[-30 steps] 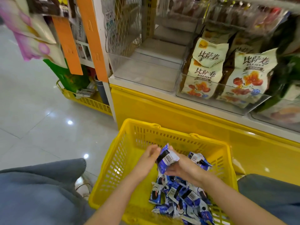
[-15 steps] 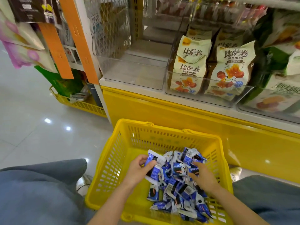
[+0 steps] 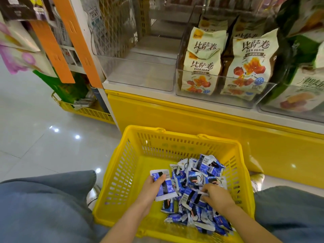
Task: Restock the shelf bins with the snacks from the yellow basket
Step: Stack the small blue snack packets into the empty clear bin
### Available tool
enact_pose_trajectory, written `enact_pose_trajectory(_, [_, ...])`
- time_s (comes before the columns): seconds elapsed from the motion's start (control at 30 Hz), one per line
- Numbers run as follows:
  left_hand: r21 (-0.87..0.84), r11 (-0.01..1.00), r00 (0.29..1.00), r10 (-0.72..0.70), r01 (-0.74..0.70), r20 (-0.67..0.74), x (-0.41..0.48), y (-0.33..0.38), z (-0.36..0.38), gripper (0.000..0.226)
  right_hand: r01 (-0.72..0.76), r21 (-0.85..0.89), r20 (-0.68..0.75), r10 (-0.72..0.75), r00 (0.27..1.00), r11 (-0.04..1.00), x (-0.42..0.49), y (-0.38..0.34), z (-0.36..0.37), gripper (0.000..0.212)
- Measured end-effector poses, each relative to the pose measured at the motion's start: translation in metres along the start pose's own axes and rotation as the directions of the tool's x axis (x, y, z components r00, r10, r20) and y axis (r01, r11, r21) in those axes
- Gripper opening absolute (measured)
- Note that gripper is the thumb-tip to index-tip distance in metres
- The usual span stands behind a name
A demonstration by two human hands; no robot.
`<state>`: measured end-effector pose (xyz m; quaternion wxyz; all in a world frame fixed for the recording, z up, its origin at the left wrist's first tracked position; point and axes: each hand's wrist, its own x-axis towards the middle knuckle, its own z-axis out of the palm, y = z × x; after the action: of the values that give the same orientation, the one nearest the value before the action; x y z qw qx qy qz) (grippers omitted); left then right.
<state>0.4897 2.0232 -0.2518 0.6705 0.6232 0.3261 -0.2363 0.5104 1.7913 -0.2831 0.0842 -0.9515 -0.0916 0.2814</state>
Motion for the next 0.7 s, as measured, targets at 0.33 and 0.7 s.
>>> enact_pose_trajectory(0.33, [-0.215, 0.958, 0.974, -0.156, 0.19, 0.164, -0.005, -0.015, 0.014, 0.034, 0.421, 0.326, -0.476, -0.239, 0.847, 0.846, -0.028, -0.067, -0.043, 0.015])
enact_pose_trajectory(0.7, [-0.37, 0.923, 0.987, -0.048, 0.103, 0.156, -0.009, -0.006, 0.014, 0.053, 0.211, 0.331, -0.306, -0.107, 0.946, 0.92, -0.019, -0.021, -0.018, 0.044])
